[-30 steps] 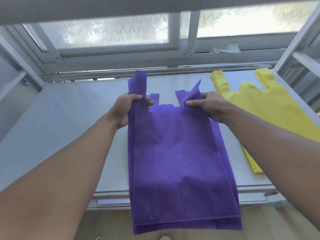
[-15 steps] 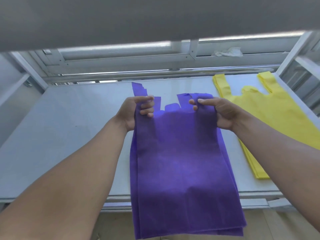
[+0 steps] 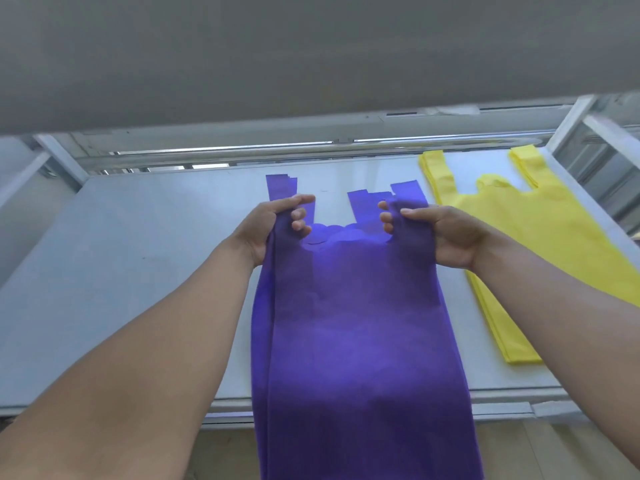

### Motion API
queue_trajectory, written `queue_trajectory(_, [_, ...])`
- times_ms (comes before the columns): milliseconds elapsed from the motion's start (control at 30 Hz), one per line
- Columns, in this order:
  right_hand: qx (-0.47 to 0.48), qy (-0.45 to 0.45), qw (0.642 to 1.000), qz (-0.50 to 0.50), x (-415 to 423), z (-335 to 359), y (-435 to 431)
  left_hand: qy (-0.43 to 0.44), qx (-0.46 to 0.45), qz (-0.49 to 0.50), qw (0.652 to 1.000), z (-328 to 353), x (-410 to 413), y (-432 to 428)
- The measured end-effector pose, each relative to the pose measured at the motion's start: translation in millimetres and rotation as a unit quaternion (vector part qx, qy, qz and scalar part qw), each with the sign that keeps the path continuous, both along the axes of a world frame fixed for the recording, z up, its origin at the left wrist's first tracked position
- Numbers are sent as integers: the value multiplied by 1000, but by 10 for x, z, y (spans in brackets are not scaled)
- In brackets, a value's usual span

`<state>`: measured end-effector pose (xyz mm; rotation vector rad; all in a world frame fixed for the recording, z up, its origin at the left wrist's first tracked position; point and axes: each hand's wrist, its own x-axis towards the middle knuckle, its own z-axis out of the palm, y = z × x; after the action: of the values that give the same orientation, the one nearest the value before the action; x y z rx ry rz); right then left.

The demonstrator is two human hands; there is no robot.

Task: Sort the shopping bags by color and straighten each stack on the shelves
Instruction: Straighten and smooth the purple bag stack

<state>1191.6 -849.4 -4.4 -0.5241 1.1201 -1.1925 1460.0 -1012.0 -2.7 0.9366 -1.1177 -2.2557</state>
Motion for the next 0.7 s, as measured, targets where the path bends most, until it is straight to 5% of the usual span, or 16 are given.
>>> queue_trajectory(100, [6,53,997,-56,-3,-58,-15,-20,-17,43,999,-15,-32,-36])
queue_trajectory(200, [19,136,987,-81,4,-98,-21,-141,-110,162,970,-126,-20,-123])
queue_trajectory(333, [26,201,974,-99,21,-124,-21,-340,-350,258,834,-238,186,-99])
queue_trajectory(433, [41,243,961,-121,26,-146,-30,-392,-472,277,739,-219,365,200])
queue_trajectory(567, [97,350,925,-114,-18,-170,-62,-436,-442,163,767,-245,360,574])
queue_trajectory(700, [127,335,928,-100,-9,-153,-68,-448,-369,113,807,-210,115,516])
